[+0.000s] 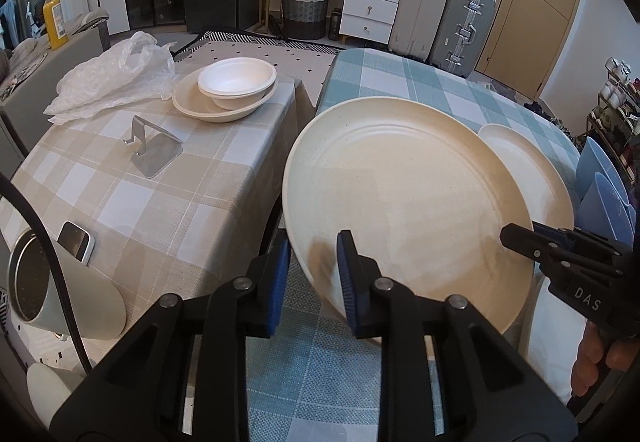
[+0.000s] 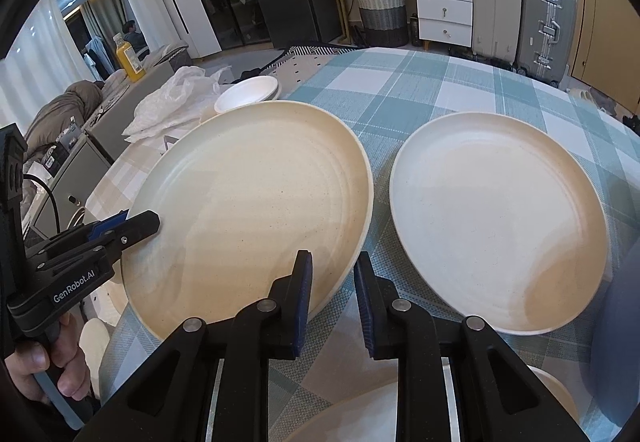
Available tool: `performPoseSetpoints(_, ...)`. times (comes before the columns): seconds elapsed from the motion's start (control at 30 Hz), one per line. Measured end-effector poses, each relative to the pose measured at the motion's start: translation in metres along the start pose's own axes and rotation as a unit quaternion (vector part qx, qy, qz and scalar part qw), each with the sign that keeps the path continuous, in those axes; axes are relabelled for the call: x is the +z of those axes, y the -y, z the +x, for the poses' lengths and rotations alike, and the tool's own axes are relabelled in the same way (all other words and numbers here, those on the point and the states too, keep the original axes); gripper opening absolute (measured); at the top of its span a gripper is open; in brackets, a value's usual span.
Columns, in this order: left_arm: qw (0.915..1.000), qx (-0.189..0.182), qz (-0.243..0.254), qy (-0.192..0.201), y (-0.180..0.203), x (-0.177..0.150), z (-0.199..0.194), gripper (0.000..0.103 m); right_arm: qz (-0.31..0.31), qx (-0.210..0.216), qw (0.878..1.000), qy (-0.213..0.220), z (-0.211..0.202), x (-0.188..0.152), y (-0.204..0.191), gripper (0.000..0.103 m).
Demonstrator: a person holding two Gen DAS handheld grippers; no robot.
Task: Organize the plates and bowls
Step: 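Close the left gripper on the plate rim while the right gripper closes beside it, then lift the cream plate with both grippers and carry it over another cream plate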
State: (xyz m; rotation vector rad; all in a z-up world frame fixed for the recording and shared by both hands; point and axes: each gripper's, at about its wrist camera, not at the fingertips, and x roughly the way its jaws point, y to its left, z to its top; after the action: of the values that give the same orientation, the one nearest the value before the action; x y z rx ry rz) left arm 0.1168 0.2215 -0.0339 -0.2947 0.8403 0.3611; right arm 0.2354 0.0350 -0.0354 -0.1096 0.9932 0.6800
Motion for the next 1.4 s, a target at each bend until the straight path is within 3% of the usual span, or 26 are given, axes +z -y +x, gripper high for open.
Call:
performPoseSetpoints(0.63,0.9987,-0.02,0.033,0.034,0.054,-0.006,-0.059,0.021,0.01,-0.015,0.999,0.044,-0.066,-0.017,0.017,0.022)
performPoseSetpoints(1.4,0.9946,-0.047,0.071,0.059,0.118,-0.058,-0.126,0.021,0.026,-0.046,0.995,0.084,-0.147,-0.076,0.035,0.022)
